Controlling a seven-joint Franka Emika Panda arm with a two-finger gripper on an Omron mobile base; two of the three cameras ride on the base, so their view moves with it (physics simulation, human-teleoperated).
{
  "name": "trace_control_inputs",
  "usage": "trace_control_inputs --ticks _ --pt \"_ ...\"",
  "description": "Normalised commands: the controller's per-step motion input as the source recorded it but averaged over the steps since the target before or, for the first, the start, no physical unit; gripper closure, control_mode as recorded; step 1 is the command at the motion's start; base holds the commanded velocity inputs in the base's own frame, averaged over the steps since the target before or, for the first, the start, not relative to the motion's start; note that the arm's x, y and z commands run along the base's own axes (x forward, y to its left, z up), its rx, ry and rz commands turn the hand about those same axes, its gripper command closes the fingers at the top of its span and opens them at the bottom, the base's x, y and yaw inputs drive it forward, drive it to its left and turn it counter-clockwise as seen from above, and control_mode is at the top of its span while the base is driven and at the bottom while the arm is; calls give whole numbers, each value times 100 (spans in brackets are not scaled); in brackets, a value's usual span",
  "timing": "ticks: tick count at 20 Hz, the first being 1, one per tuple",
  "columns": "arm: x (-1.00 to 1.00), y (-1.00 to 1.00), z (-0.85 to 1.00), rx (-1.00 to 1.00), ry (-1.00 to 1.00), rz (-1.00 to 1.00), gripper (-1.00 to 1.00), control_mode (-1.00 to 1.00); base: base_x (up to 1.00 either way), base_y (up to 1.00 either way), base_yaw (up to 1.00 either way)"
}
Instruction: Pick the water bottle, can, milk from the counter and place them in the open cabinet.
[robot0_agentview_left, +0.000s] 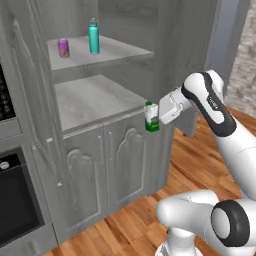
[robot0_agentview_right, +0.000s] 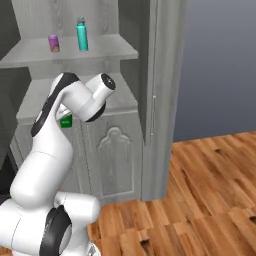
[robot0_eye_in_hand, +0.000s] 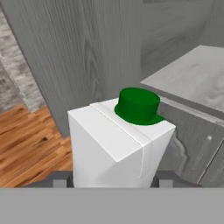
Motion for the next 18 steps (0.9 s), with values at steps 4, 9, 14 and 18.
trace_control_inputs --ticks 4,9,14,18 --pt "0 0 0 0 0 0 100 100 40 2 36" --pt "0 0 0 0 0 0 100 100 55 0 34" --pt "0 0 0 0 0 0 100 100 78 0 32" --pt "0 0 0 0 0 0 100 100 79 0 33"
